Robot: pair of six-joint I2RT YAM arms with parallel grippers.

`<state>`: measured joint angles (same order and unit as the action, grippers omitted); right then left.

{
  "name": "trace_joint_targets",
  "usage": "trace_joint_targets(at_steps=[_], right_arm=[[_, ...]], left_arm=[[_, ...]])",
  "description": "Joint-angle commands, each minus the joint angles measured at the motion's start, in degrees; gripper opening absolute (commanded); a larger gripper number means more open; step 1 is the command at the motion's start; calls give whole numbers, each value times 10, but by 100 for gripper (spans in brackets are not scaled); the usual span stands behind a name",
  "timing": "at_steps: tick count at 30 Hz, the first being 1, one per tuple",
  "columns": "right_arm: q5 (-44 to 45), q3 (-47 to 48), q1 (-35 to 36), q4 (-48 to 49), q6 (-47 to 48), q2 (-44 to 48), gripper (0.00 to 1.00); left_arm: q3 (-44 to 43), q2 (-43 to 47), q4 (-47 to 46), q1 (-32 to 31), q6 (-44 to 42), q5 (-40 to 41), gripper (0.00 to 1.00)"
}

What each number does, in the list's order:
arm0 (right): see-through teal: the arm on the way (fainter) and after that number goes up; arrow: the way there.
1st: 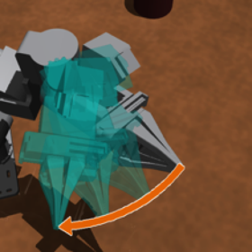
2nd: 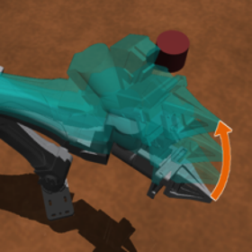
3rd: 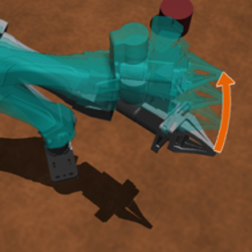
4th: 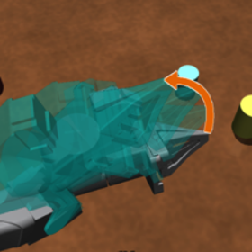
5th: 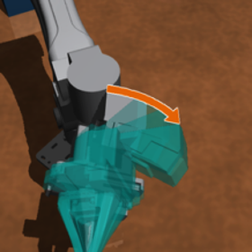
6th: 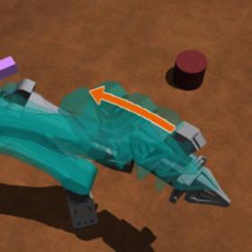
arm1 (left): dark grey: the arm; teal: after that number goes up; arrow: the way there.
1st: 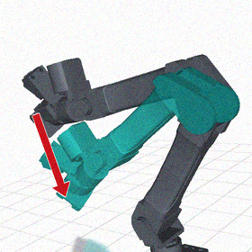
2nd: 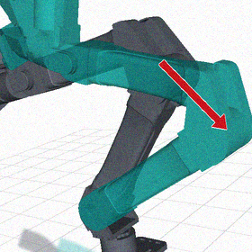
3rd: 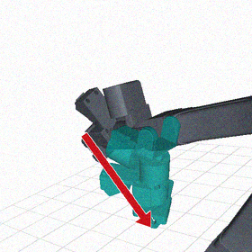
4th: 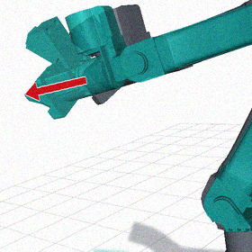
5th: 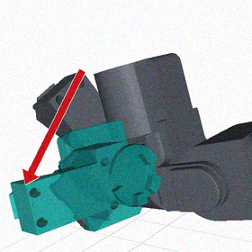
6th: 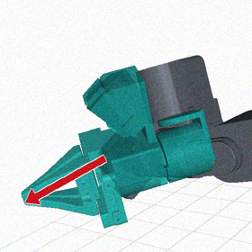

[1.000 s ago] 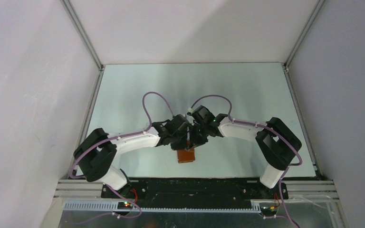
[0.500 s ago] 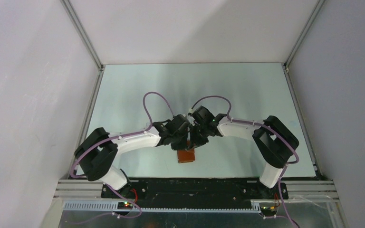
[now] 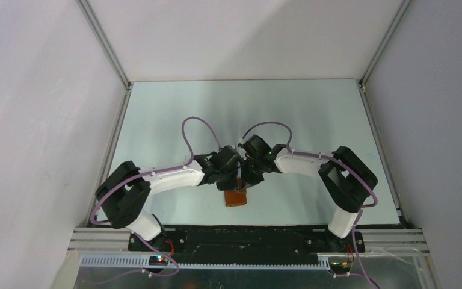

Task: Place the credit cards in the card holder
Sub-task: Close the card holder at the center of the board.

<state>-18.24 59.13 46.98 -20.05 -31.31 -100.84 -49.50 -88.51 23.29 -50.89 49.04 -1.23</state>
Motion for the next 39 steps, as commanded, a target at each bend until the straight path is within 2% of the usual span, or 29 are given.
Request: trace_joint_targets(at_steps=[1,16,31,34,39], right_arm=[[-4,2,8,19,3,-10,0],[0,3,20,12,2,-33,0],[22,-18,32,-4,-13,-98,0],[-12,-28,22,21,-9,-86,0],[-69,-33,1,56,-11,-13,0]], left_arm=[[7,-3,-11,-3,5,9,0],[10,-51,-10,-1,30,3,0],[-3,-71,-23,8,39,-6,0],[-4,-68,-32,8,39,-11,0],[-4,-37,-36,8,32,-9,0]])
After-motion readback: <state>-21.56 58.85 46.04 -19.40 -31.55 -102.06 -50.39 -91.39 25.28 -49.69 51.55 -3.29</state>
